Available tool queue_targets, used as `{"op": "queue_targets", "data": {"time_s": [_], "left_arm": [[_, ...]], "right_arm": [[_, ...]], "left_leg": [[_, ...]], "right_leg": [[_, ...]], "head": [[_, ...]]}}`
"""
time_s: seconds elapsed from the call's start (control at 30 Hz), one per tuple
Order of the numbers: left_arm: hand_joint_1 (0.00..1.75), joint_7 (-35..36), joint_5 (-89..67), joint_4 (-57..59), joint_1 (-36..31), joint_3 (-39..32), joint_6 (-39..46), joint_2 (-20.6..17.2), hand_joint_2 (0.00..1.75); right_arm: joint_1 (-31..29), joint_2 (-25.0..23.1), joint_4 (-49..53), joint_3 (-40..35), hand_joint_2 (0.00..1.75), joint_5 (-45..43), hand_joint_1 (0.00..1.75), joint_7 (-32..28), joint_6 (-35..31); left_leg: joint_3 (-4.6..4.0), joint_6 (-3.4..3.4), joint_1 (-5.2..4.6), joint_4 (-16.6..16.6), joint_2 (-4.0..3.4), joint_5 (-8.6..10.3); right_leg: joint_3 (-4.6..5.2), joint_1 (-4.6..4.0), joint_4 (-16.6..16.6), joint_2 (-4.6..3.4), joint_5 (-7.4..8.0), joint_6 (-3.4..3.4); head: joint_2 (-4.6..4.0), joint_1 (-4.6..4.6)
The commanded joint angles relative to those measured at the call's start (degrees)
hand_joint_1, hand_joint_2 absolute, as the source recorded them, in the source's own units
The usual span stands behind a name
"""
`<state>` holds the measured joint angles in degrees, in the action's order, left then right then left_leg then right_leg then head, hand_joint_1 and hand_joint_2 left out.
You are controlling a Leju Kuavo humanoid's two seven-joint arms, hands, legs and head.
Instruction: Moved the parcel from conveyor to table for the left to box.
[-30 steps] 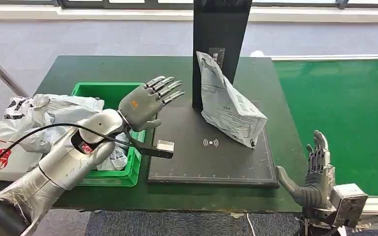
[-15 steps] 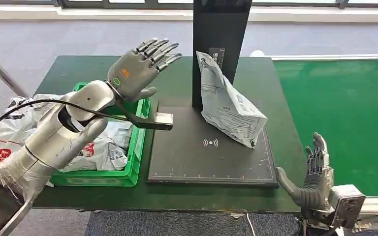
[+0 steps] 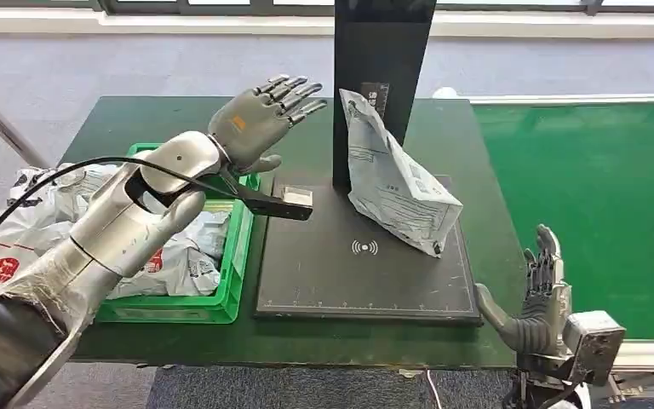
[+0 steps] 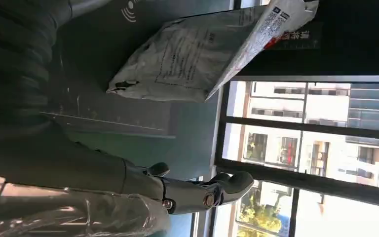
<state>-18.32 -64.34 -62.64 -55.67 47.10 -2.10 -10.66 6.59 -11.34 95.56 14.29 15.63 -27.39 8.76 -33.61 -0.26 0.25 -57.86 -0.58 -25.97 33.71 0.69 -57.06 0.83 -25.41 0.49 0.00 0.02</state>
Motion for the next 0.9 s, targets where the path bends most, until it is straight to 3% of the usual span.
{"op": "queue_targets", "data": {"time_s": [0.03,0.23,0.9], "left_arm": [[0.00,-3.5,4.2,18.1,-4.2,8.6,-0.5,9.5,1.75],[0.00,-2.3,4.3,21.6,-4.3,11.0,0.8,14.8,1.75],[0.00,1.5,2.1,21.0,-4.8,10.0,3.6,17.9,1.75]], "right_arm": [[-2.0,-0.2,-3.8,-0.7,1.75,-0.1,0.00,0.2,-0.1],[-2.5,-0.5,-3.5,-0.5,1.75,-0.1,0.00,0.4,-0.2],[-2.9,-0.2,-3.8,-0.7,1.75,0.0,0.00,0.8,-0.9]], "left_leg": [[0.09,-0.01,0.06,0.1,0.24,0.04],[0.01,0.01,0.05,0.0,0.16,0.01],[-0.02,0.00,0.01,0.0,0.02,-0.01]], "right_leg": [[-0.19,-0.05,0.1,0.17,-0.01,-0.02],[-0.12,-0.05,0.1,0.10,0.01,0.00],[-0.03,-0.01,0.0,-0.04,0.03,-0.01]], "head": [[0.00,-0.02],[0.00,0.00],[0.00,-0.02]]}}
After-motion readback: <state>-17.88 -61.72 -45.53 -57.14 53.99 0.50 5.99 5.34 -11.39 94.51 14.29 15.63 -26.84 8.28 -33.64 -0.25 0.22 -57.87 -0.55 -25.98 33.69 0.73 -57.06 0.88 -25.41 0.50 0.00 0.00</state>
